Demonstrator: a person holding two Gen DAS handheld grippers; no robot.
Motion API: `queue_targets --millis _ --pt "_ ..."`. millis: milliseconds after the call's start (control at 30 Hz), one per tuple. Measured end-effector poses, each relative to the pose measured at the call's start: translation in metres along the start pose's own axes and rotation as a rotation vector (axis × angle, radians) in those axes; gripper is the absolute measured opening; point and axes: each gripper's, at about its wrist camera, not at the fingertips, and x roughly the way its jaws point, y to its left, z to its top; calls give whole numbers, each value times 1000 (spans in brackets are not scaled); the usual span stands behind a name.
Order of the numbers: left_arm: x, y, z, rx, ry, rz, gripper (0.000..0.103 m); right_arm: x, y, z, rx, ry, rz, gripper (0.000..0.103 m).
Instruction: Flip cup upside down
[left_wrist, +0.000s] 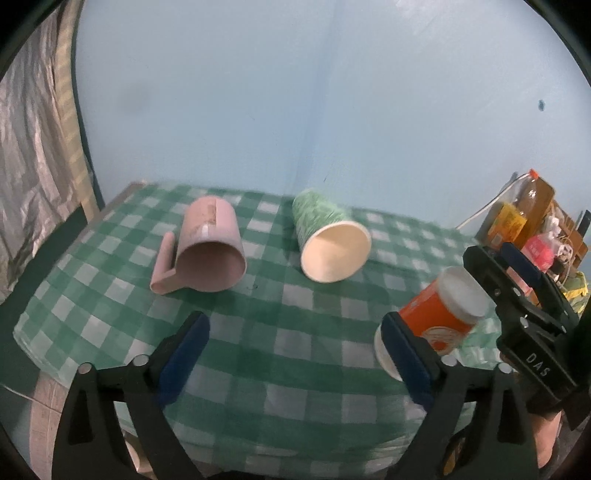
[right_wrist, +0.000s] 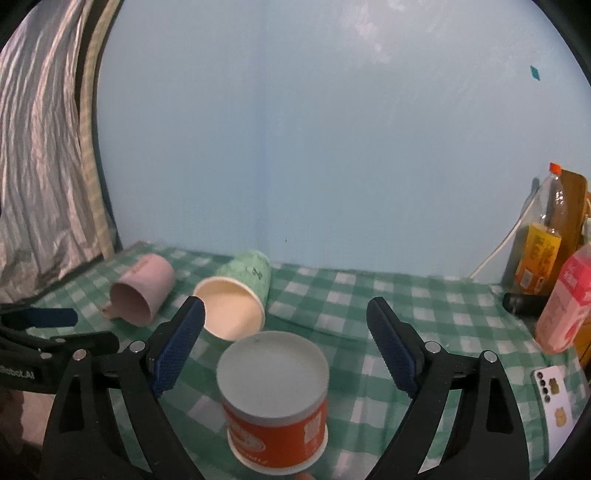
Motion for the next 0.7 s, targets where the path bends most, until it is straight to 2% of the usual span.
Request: queue_targets --millis 200,500,700 --pt "-33 -11 -8 21 -97 0 102 -43 -6 12 30 -75 28 89" --pt "-53 -19 -24 63 -175 62 103 -67 -8 4 33 -3 11 90" --pt "-60 -24 -31 66 -205 26 103 -73 -6 -5 43 32 5 90"
